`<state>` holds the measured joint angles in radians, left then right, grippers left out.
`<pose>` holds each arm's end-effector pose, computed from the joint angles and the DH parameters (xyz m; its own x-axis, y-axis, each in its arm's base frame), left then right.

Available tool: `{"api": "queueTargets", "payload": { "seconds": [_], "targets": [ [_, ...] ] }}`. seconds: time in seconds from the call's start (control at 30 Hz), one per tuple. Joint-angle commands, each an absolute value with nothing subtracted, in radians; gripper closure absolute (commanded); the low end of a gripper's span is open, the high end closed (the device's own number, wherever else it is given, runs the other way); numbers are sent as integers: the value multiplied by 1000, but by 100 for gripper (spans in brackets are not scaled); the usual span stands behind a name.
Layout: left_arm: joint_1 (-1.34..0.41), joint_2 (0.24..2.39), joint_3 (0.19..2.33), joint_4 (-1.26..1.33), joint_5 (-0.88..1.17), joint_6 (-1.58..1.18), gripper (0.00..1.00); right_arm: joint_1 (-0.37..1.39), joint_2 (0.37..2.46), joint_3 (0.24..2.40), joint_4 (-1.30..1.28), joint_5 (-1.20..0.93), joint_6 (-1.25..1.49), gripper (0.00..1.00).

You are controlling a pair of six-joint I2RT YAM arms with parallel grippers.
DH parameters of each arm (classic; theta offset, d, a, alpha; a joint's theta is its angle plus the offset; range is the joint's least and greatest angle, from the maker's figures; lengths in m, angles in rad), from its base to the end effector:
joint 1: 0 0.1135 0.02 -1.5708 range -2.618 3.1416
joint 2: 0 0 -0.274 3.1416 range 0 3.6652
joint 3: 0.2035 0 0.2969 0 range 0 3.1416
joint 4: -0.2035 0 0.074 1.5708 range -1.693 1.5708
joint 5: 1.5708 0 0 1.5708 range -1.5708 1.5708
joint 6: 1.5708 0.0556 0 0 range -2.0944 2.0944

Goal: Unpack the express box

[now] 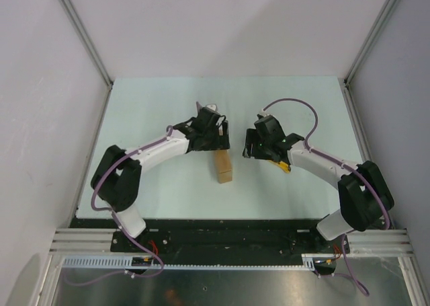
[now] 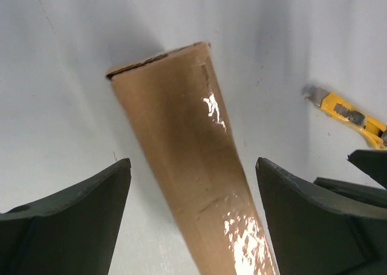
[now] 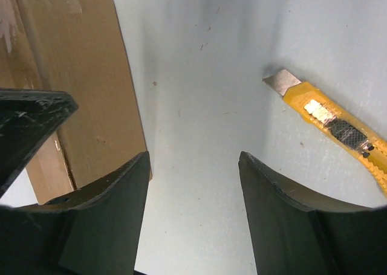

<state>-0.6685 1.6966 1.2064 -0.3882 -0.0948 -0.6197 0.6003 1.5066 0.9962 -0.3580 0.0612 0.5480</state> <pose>0.3342 -0.2573 0.2018 -0.8225 -0.0871 -0.5620 0.1129 0.9435 -0.3115 0.3065 0.2057 0.1984 -0.8144 0.0727 -0.5758 -0.1253 0.9467 0.2967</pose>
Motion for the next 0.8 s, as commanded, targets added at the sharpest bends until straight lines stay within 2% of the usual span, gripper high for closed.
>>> {"api": "queueTargets", "payload": {
  "seconds": [0.0,0.1,0.13,0.23,0.33,0.5,0.77],
  "targets": [
    [-676,1721,1269,-407,-112,-635,11,600,1470,993,-344,83,561,36],
    [-660,1718,1261,-408,-74,-626,18,600,1473,992,-345,81,560,36],
    [-651,1717,1250,-407,-57,-627,29,600,1474,992,-347,83,560,37],
    [-601,1709,1217,-397,53,-621,39,600,1474,991,-344,80,560,38],
    [-554,1674,1139,-303,206,-579,43,601,1477,992,-341,74,560,38],
    [-448,1592,980,-125,448,-580,43,603,1477,994,-334,64,563,39],
    [-368,1551,812,-32,543,-607,23,623,1476,993,-307,51,557,39]
  ]
}}
